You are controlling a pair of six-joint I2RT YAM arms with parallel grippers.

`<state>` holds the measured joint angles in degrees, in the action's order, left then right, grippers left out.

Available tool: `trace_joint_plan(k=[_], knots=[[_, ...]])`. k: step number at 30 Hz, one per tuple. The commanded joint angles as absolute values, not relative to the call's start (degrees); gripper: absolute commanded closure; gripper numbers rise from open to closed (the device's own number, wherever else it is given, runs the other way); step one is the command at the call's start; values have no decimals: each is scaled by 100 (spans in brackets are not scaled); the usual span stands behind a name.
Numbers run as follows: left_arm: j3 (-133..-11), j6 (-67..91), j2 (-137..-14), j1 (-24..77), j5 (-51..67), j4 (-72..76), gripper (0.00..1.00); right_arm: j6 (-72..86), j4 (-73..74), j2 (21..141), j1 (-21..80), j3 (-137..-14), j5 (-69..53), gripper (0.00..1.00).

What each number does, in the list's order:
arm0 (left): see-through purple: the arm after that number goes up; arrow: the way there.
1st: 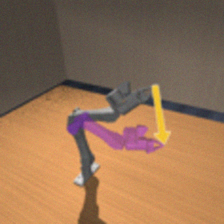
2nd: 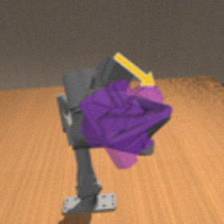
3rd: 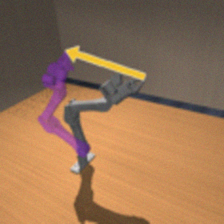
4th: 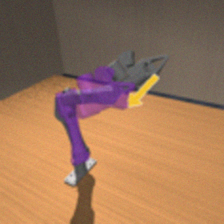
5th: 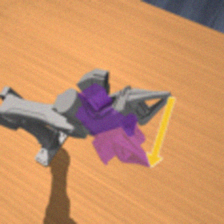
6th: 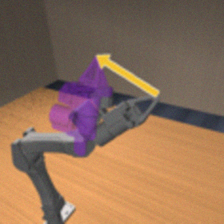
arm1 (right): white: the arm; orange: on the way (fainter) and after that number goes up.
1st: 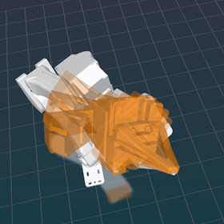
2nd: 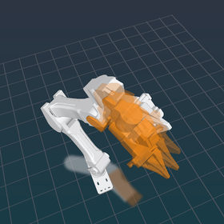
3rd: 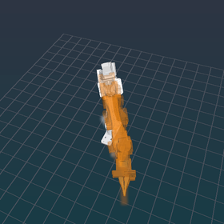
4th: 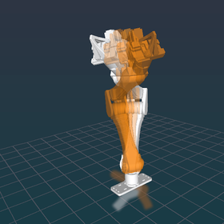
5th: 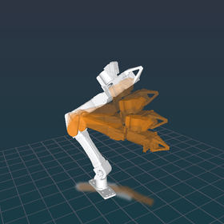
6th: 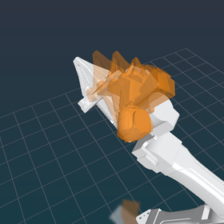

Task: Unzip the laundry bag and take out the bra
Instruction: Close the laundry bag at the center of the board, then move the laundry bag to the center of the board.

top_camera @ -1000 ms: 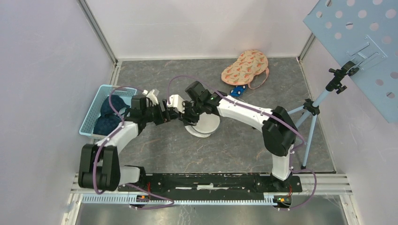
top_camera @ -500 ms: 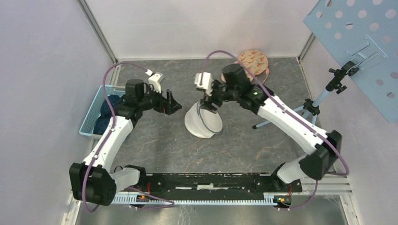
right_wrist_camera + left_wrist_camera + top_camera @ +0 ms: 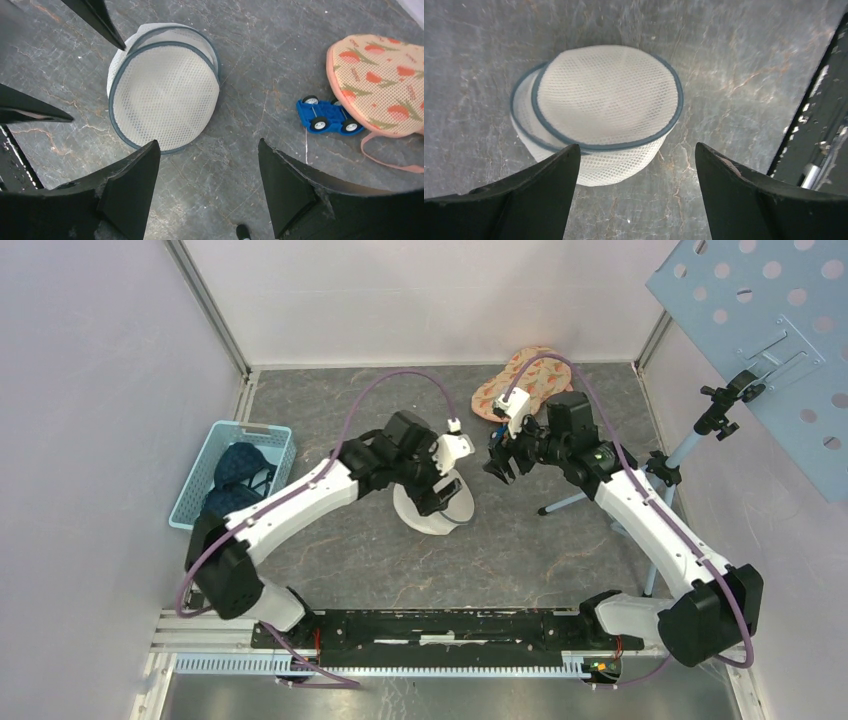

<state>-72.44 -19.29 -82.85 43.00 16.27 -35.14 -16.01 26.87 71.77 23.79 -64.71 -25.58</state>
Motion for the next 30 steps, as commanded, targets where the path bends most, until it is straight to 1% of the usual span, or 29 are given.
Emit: trace_joint_plan(k=[1, 6, 9, 15, 19, 26, 30], knots=[[-7625, -2299, -8868, 4609, 837, -3574, 8, -1216, 2181, 6905, 2260, -6209, -2859, 22], [-7806, -2311, -9476, 4748, 41, -3829, 8, -1244, 2245, 6988, 2228, -6162, -3048, 22], [-7396, -2343, -9380, 4652, -315, -3901, 8, -1387, 2379, 6983, 2219, -6065, -3033, 22], [-6559, -2069, -9344, 3892, 321, -3738, 11, -1285, 2165, 7028, 2219, -5731, -3285, 21], [-6394, -2205, -9662, 3615, 253, -3473, 11, -1263, 2231, 7253, 2223, -5936, -3419, 20], [-6643, -2136, -10249, 2790, 345, -3147, 11, -1413, 2320, 7221, 2219, -5830, -3357, 19], [-7129, -2137, -10635, 2383, 334, -3085, 11, -1435, 2281, 7229, 2223, -5759, -3322, 18]])
